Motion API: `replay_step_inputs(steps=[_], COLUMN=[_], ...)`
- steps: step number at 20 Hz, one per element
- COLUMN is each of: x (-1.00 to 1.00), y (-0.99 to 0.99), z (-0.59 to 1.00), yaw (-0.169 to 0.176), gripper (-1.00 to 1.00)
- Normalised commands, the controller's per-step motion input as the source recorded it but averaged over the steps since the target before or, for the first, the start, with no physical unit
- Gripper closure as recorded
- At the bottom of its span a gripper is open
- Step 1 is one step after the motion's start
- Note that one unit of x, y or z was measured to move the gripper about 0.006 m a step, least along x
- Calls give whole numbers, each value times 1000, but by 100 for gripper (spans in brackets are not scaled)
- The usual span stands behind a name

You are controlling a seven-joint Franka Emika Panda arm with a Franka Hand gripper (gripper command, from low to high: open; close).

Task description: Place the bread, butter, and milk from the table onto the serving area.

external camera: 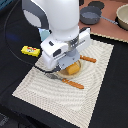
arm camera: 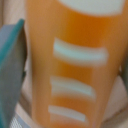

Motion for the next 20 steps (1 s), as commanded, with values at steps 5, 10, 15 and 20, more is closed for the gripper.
replay_step_inputs(steps=[5,10,15,20], x=[-210,-657,-968,-1000], y=[137,89,242,201], z=[801,996,461,109], yaw=[26,52,19,26], gripper=[-100,-100,-100,-100])
